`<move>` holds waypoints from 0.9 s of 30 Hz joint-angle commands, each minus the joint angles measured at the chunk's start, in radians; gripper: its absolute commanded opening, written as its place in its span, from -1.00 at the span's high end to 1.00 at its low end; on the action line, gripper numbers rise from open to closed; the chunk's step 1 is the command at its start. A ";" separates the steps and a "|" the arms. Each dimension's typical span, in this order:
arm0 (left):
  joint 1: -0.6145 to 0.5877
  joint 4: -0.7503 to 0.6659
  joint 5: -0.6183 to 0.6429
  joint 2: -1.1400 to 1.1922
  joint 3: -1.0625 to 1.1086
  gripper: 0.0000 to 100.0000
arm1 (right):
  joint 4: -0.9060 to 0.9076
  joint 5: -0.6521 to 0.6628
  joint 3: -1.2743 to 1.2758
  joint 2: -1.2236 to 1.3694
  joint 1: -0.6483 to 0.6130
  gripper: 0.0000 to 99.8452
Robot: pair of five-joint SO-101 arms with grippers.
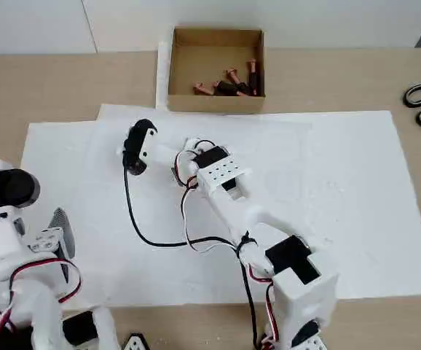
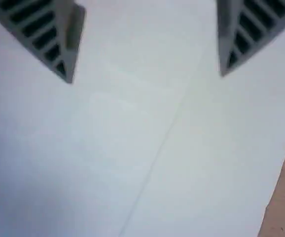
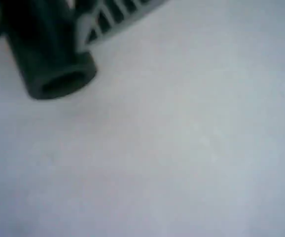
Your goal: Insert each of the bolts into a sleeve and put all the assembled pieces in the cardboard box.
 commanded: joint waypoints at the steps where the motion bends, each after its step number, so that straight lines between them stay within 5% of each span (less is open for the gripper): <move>1: -0.003 -0.028 0.009 -0.008 0.002 0.64 | 0.022 0.005 0.008 0.012 -0.004 0.88; 14: -0.003 -0.028 0.009 -0.008 0.002 0.64 | 0.022 0.000 0.005 0.015 -0.004 0.86; 21: -0.003 -0.028 0.008 -0.008 0.002 0.64 | 0.061 0.005 0.006 0.018 -0.005 0.59; 27: -0.003 -0.028 0.008 -0.008 0.002 0.64 | 0.062 0.005 0.009 0.019 -0.005 0.58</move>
